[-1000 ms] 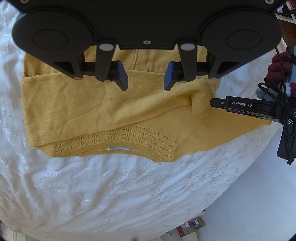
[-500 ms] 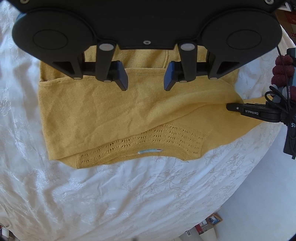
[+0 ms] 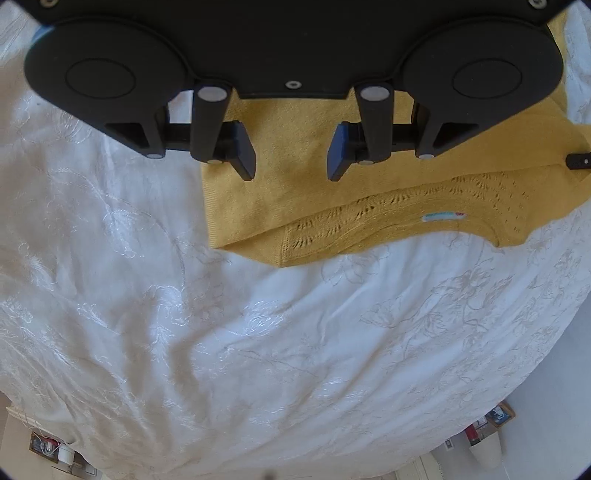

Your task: Fold small clothes

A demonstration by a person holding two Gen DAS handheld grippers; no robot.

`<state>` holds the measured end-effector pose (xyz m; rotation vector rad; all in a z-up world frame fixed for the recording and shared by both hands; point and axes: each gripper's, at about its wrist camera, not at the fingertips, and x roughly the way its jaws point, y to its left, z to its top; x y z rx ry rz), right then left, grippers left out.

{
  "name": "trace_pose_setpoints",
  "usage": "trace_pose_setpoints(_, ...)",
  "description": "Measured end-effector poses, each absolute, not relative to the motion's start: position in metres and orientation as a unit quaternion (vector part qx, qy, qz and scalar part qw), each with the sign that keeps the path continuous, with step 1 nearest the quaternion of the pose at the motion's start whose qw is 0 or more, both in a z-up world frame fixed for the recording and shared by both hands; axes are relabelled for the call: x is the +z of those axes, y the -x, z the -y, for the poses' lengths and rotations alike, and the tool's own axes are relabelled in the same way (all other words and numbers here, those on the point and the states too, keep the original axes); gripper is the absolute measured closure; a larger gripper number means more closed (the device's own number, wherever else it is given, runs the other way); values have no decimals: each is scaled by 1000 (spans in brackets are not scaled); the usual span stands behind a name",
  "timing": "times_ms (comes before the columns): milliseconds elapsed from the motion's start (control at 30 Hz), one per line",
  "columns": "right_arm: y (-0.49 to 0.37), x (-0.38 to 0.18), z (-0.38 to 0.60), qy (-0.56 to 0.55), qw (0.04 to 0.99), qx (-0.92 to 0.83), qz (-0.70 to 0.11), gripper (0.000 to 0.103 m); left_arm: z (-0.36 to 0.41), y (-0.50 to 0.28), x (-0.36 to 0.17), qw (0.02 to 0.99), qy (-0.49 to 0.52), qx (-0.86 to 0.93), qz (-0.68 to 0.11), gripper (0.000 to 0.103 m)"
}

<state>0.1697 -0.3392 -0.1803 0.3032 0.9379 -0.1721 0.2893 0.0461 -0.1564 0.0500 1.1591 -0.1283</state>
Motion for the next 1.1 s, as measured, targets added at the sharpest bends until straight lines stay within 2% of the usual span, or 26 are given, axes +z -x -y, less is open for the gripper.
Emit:
trace_pose_setpoints(267, -198, -213, 360, -128, 858, -120, -483, 51, -74, -310, -167, 830, -18, 21, -557, 93)
trace_pose_setpoints(500, -193, -201, 364, -150, 861, -146, -464, 51, -98, -299, -156, 829, -7, 28, -558, 93)
trace_pose_setpoints(800, -160, -177, 325, -158, 876, -86, -447, 51, -80, -253, -166, 817, -41, -48, -574, 93)
trace_pose_setpoints(1100, -153, -173, 285, -173, 871, -32, -459, 51, -41, -276, -175, 824, -88, -82, -553, 93)
